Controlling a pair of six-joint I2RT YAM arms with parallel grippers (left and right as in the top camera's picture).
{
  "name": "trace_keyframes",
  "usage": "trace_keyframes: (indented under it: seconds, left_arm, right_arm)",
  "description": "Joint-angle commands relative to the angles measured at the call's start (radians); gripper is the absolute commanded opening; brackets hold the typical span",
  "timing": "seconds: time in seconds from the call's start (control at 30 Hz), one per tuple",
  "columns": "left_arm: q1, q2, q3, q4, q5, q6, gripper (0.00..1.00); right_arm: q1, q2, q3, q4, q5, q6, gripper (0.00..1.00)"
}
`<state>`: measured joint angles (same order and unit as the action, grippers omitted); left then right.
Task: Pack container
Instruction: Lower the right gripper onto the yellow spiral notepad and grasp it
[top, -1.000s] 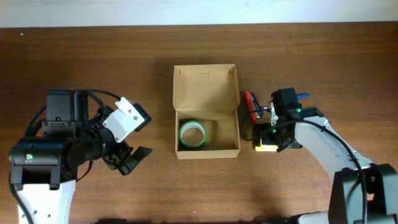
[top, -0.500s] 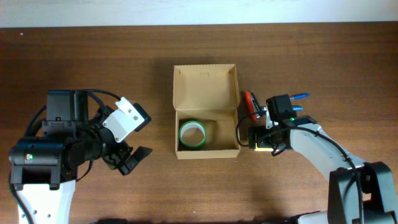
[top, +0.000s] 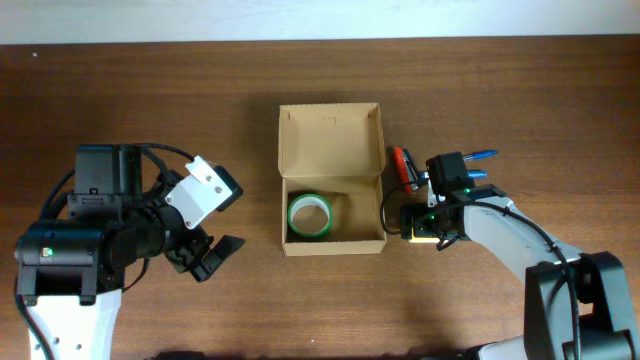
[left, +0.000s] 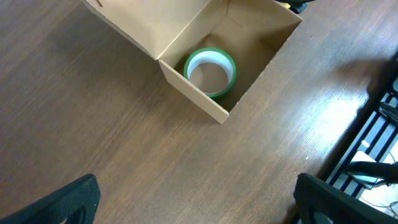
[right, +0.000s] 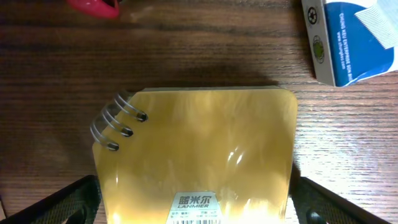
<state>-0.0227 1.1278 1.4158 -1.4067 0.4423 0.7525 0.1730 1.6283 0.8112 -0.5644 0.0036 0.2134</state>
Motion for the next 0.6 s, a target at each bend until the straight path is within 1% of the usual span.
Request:
trace_keyframes:
  seconds: [0.0, 0.27, 0.4, 0.47, 0.57]
  left_arm:
    - [0.006, -0.002, 0.020, 0.000, 0.021, 0.021, 1.00]
    - [0.006, -0.001, 0.020, 0.000, 0.022, 0.021, 1.00]
    - [0.006, -0.001, 0.020, 0.000, 0.022, 0.021, 1.00]
    - [0.006, -0.001, 0.020, 0.000, 0.022, 0.021, 0.99]
    - [0.006, -0.001, 0.020, 0.000, 0.021, 0.021, 1.00]
  right_arm:
    - [0.006, 0.032, -0.008, 0.004, 0.021, 0.013, 0.98]
    - [0.005, 0.035, -0.007, 0.002, 0.028, 0.013, 0.85]
    - [0.005, 0.035, -0.003, -0.008, 0.027, 0.013, 0.74]
    - [0.005, 0.035, 0.012, -0.028, 0.028, 0.013, 0.72]
    - [0.005, 0.035, 0.046, -0.058, 0.028, 0.013, 0.72]
